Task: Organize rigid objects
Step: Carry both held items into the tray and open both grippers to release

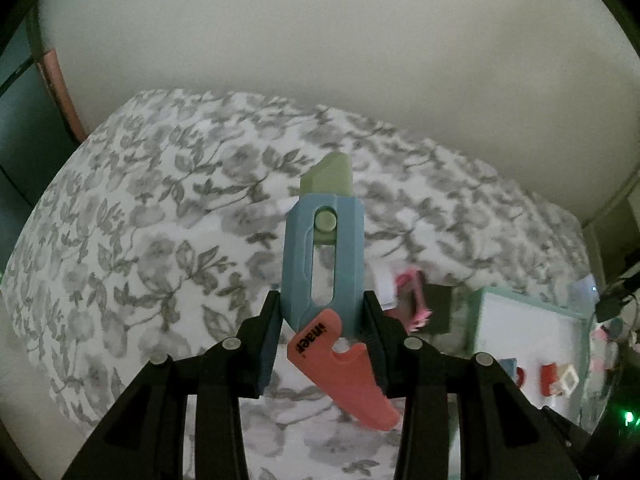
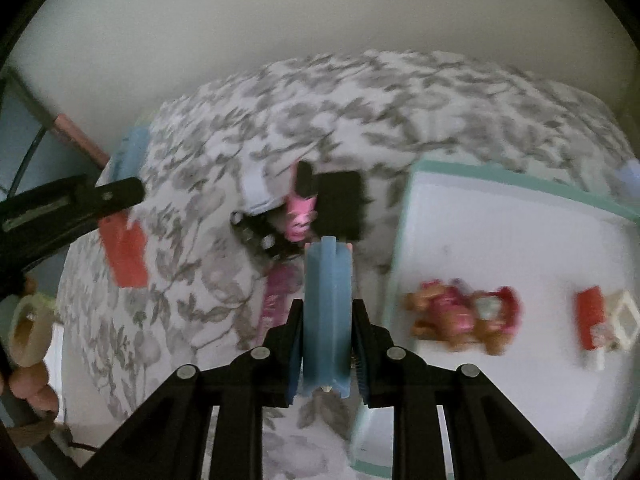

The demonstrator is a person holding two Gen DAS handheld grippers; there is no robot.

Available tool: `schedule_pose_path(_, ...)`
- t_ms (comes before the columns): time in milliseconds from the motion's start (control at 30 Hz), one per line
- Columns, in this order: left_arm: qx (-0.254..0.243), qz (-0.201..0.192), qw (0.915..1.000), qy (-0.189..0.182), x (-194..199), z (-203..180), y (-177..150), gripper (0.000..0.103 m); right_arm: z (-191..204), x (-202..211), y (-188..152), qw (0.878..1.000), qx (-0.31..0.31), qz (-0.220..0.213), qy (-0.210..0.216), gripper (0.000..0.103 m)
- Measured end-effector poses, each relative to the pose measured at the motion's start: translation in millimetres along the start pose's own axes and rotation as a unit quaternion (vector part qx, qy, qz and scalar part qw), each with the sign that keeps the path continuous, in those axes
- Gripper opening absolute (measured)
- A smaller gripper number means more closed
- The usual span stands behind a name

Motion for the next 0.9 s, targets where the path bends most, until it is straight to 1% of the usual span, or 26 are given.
schedule_pose_path(100, -0.013, -0.006, 0.9998, -0.011, 9, -17, -4, 0.041, -24, 16, 2, 0.999, -0.03, -0.009, -0.028, 0.023)
schedule_pose_path(167, -0.021, -0.006, 0.9996, -0.017, 12, -27, -9, 0.041, -40, 26, 0, 0.997, -0.047, -0.013, -0.055, 0.023)
schedule_pose_path(333, -0.061, -0.009, 0.9973, -0.038, 24, -64, -22, 0.041, -83, 45, -6, 0.99, -0.103, -0.013, -0.092, 0.023)
schedule_pose_path(467, -0.106, -0.012, 0.9929, -0.053, 34, -100, -37, 0.041, -113, 63, -13, 0.984, -0.138, -0.02, -0.111, 0.023)
schedule_pose_path(533, -0.129, -0.013, 0.9898, -0.058, 37, -118, -45, 0.041, -122, 69, -16, 0.982, -0.146, -0.022, -0.122, 0.023)
schedule_pose_path(667, -0.188, -0.011, 0.9801, -0.064, 41, -158, -70, 0.041, -140, 83, -23, 0.976, -0.161, -0.029, -0.144, 0.023)
schedule_pose_path(700, -0.202, -0.007, 0.9768, -0.07, 41, -168, -78, 0.041, -143, 84, -25, 0.975, -0.164, -0.029, -0.146, 0.024)
schedule_pose_path(767, -0.214, 0.003, 0.9738, -0.077, 39, -179, -85, 0.041, -153, 83, -30, 0.973, -0.175, -0.027, -0.148, 0.024)
schedule_pose_path(900, -0.248, 0.009, 0.9664, -0.067, 34, -201, -105, 0.041, -172, 74, -39, 0.968, -0.205, -0.01, -0.145, 0.024)
Point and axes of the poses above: each gripper's, at about its wrist camera, not at the fingertips, and x roughly against the way its jaws point, z to its left, y to its top, the point moved 4 cm from there along -x, roughly the way its jaws point, and after that the axes turned 5 degrees about y, right-handed, at the moved point
